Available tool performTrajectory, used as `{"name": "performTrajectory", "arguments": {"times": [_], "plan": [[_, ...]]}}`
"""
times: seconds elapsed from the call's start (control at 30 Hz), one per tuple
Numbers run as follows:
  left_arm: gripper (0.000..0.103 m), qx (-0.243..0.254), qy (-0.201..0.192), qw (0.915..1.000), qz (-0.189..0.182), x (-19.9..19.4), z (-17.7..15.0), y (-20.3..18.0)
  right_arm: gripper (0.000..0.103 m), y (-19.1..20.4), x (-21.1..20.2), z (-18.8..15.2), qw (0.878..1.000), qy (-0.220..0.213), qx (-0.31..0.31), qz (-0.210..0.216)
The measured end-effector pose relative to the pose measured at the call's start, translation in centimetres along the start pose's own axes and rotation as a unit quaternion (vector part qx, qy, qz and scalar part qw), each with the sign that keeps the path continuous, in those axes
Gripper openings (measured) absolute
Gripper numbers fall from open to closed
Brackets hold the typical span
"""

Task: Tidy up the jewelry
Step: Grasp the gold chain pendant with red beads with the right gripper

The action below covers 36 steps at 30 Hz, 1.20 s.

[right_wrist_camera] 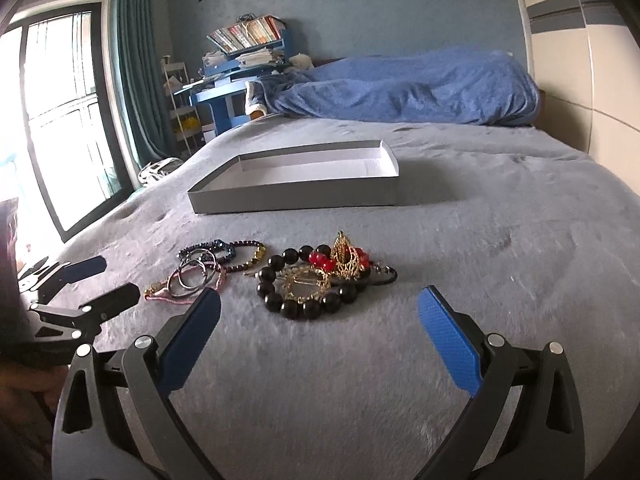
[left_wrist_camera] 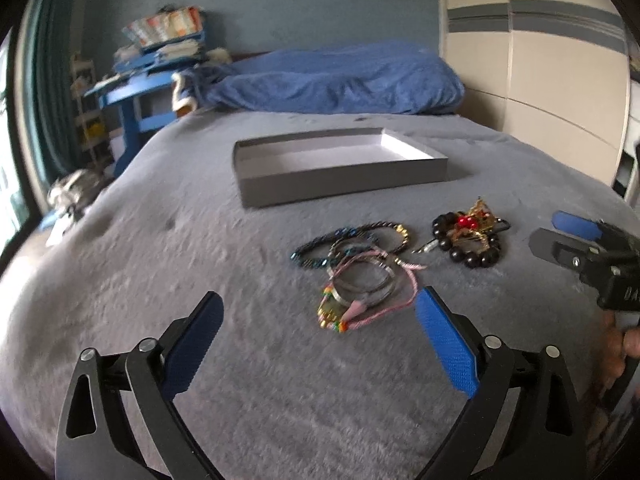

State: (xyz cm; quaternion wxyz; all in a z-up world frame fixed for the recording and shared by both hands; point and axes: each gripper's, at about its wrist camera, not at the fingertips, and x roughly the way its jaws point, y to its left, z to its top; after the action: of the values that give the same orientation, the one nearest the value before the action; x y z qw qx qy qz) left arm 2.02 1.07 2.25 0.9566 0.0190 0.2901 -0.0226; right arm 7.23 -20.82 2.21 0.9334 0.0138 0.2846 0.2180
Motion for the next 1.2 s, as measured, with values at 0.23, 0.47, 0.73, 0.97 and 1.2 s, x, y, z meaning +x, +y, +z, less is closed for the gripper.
{"name": "performTrajectory", "arguments": {"times": [0.23,0.47,0.73,0.97,1.2], "plan": [[0.078,0.001,0.008,0.9997,-0.024,1.8,0.9,-0.1,0.067,-0.3,1.3,1.5,1.000,0.020,-0.012,0.003],[0.078,-0.020,0.021,0.9994,-0.020,2.6,0.5,0.5,0.058,-0.3,4.6,3.0,0.999,0.044,-0.030,-0.005],[0.078,0.000,0.013,0.9998,-0.012,2.4,0.4,-0.3,0.025,-0.5,7.6,3.4,0.995,0.090,-0.036,-0.022],[0.078,-0.011,0.010,0.9998,-0.009,2.1,0.7,-0.1,0.002,-1.1,5.0,4.0,0.999,0.041,-0.020,0.011],[0.078,-0.019,0.010,0.9990,-0.038,2.1,1.9,-1.1,0.002,-2.4,1.4,6.6,0.999,-0.016,0.008,0.027]]}}
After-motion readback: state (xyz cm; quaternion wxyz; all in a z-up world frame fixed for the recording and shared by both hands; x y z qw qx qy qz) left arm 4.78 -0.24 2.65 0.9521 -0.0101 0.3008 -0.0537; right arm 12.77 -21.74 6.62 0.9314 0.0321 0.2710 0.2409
